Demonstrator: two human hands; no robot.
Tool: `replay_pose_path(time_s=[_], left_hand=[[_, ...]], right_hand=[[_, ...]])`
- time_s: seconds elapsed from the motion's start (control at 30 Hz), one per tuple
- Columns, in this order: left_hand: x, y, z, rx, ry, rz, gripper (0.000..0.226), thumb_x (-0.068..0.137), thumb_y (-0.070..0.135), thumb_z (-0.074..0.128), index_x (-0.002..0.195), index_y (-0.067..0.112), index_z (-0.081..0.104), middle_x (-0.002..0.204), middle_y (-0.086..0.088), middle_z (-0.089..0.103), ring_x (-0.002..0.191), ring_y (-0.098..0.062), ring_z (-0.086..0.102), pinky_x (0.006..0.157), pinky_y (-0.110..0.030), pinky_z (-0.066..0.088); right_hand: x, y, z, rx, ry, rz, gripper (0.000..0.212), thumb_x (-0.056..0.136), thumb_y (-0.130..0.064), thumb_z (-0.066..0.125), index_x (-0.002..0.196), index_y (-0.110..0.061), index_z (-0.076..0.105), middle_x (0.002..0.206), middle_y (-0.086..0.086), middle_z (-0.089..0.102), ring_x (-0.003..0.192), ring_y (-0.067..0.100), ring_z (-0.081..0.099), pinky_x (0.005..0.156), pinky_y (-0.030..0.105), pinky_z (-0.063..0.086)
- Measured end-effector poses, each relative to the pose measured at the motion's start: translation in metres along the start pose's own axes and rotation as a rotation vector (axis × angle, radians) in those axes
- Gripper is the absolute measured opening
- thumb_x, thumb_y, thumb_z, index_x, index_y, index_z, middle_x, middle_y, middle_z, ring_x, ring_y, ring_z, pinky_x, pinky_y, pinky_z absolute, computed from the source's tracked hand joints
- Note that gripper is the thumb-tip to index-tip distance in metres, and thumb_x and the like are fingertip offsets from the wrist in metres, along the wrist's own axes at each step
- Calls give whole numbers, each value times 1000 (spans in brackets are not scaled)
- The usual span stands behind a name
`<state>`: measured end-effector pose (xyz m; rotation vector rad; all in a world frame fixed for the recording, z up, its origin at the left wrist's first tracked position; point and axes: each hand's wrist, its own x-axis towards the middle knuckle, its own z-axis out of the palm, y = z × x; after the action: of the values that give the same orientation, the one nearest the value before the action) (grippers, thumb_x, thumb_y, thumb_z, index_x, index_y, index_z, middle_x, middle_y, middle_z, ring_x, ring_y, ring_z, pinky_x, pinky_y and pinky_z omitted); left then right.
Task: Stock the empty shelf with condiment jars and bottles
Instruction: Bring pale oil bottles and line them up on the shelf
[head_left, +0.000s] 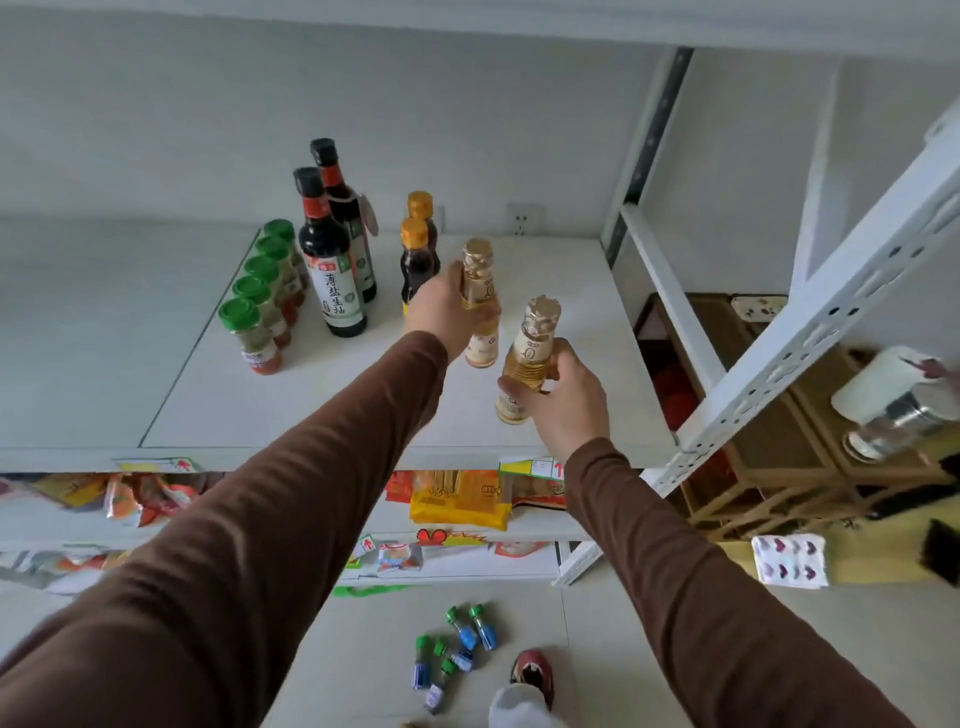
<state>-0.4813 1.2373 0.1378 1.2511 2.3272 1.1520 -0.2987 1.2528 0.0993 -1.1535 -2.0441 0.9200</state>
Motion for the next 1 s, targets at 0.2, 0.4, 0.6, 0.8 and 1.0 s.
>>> replay_pose_path(time_s=[0.2,0.4,0.6,0.8,1.0], left_hand=[[76,5,32,7,48,-9,50,83,23,75,118,9,42,103,-7,63,87,-26,59,75,-33,45],[141,7,53,14,82,-69,45,84,22,73,113,15,39,107,-8,65,96,-30,64,82,-40,53],[177,3,62,19,118,-132,39,87,18,70,113,15,40,108,-6,62,90,-24,57,75,-36,46],[189,-3,64,17,114,-142,39,88,13,68,116,11,41,115,-10,64,103,-30,62,89,-41,51],[191,-3,60,23,72,-150,40,89,12,66,120,10,41,119,-11,63,110,-30,61,96,-43,50]], right_hand=[[71,18,6,-17,-45,2,44,75,-43,81,105,-22,57,98,-4,70,90,20,64,81,38,52],[130,33,10,-35,-113,-11,43,76,-40,81,107,-22,56,101,-5,70,91,17,64,82,32,51],[163,42,17,-30,-153,-8,47,76,-40,81,111,-21,56,101,-4,70,93,18,65,85,34,52],[175,45,24,-16,-175,-8,48,75,-40,80,112,-21,56,102,-4,70,94,18,66,88,39,53],[177,43,33,29,-175,10,46,75,-39,79,112,-22,56,102,-5,70,94,17,65,89,40,53]])
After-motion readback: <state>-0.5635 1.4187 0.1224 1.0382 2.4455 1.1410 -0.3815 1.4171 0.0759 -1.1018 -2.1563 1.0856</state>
